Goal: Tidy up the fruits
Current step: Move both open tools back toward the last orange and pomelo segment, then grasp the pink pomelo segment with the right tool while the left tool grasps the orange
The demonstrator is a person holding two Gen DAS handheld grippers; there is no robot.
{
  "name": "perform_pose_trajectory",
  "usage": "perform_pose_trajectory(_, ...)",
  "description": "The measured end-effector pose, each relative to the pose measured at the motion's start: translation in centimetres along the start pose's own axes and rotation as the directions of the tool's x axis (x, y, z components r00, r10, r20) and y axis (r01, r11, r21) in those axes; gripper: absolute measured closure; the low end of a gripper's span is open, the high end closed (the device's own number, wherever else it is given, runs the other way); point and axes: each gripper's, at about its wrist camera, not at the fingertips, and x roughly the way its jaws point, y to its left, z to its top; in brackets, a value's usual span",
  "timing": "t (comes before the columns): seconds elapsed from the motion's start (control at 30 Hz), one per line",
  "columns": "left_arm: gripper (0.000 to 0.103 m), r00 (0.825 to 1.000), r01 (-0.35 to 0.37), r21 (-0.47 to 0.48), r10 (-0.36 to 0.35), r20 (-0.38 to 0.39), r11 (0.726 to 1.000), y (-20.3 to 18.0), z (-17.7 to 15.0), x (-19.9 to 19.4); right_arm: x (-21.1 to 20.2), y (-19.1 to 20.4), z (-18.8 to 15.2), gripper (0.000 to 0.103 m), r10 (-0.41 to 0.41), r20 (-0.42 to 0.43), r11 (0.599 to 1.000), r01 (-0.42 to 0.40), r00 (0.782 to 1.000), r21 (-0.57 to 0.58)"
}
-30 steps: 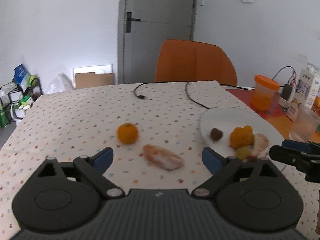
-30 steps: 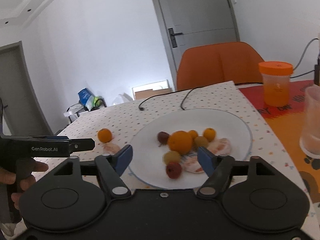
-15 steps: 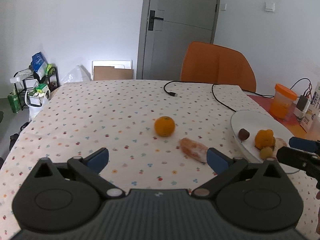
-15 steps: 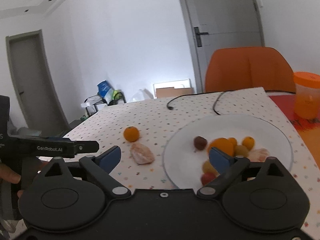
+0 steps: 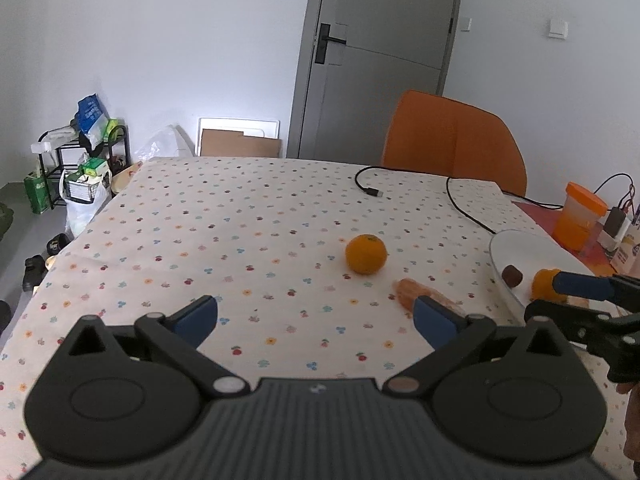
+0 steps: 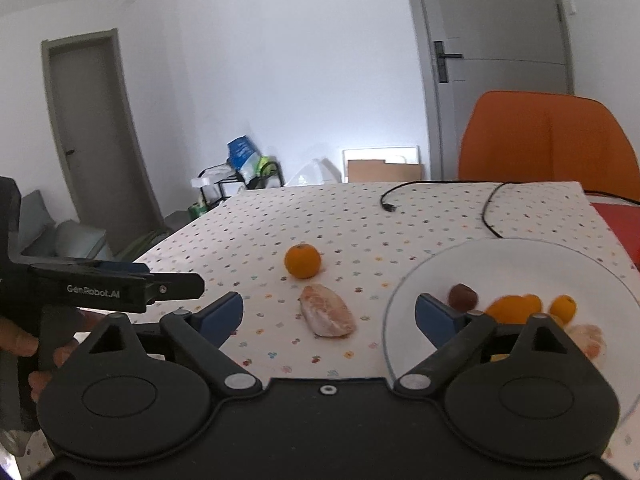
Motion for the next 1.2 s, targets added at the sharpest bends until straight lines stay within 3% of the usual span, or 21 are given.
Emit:
perform_pose_trajectory(0.17,0.000,1.000,0.004,-0.016,-0.004,-0.009,1.000,0.6,-0.1,0.6,1.0,0.7,0.5,0.011,0.025,-0.024,0.998,-0.026,0.999,-0.048)
perform_pose_trajectory(0.3,0.000,1.000,0.000,-0.012,0.000,-0.010,1.000,0.9,-0.2,1.0,2.5,0.9,0.9,0.027,0.037,-0.068,0.997,-0.042,0.997,-0.071)
perform_pose_trajectory(0.5,0.000,1.000,-0.005,-0.024,0.005,-0.021,1.000,1.7,-0.2,1.7,4.5,1.1,1.3,0.030,0.044,-0.119,0.993,-0.056,0.992,-0.100)
perform_pose_trajectory(0.7,0.000,1.000,-0.017,-0.029,0.016,-0.026,0.999,2.4,-0.3,2.1,7.0,2.3,1.4,0.046,0.024,-0.197,0.984,-0.059,0.980,-0.170)
perform_pose_trajectory(0.87,0.000,0.999,-0.026,-0.029,0.025,-0.031,0.999,3.1,-0.1,2.4,8.5,2.5,1.6,0.046,0.010,-0.223,0.982,-0.052,0.975,-0.182)
perform_pose_trajectory(0.93,0.000,0.999,-0.028,-0.033,0.027,-0.032,0.999,3.4,0.1,2.5,9.0,2.5,1.6,0.058,0.007,-0.245,0.981,-0.054,0.970,-0.186)
perform_pose_trajectory(1.2,0.000,0.999,-0.023,-0.042,0.022,-0.042,0.999,3.3,0.2,3.3,10.4,2.6,1.5,0.058,-0.051,-0.277,0.972,-0.016,0.960,-0.236)
